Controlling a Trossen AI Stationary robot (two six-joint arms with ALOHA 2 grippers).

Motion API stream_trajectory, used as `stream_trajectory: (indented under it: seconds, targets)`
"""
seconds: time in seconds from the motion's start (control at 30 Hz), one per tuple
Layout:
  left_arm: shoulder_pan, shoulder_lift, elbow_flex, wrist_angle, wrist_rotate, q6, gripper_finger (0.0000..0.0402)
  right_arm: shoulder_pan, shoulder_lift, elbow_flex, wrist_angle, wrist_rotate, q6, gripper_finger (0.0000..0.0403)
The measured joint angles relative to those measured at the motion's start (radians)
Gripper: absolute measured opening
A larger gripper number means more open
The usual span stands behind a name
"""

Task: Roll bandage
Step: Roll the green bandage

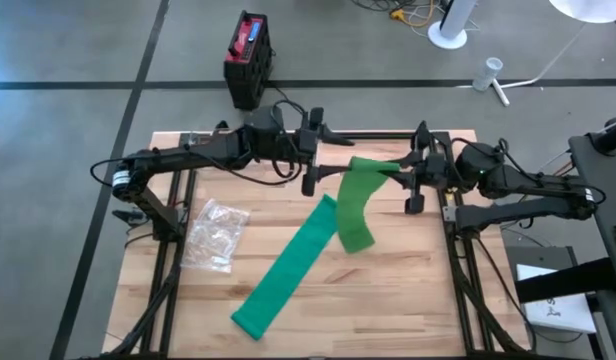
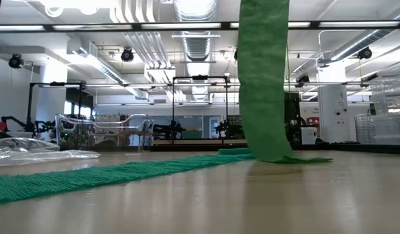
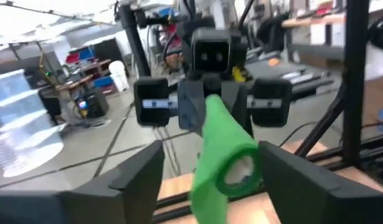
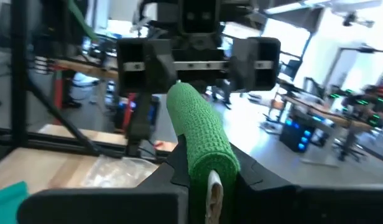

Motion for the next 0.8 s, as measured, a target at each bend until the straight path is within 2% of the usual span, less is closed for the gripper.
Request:
stream_trajectory:
  seconds: [0.13, 0.3, 0.53, 0.8]
  targets:
    - [0.000, 0.006, 0.000, -0.006, 0.033, -0.016, 0.0274, 0.000, 0.016, 0.000, 0.035, -0.018, 0.001, 0.0034]
    - [0.000, 0.013, 0.000, -0.004, 0.130, -0.062, 0.0272, 0.000, 0.021, 0.000, 0.044, -0.013, -0.012, 0.0034]
    - [0.004, 0.013, 0.000, -0.009, 0.131, -0.130, 0.0260, 0.000, 0.015, 0.000, 0.038, -0.018, -0.038, 0.0034]
    - [0.014, 0.026, -0.001, -0.012, 0.137, -0.243, 0.0274, 0.000, 0.034, 0.001, 0.053, -0.024, -0.069, 0.0034]
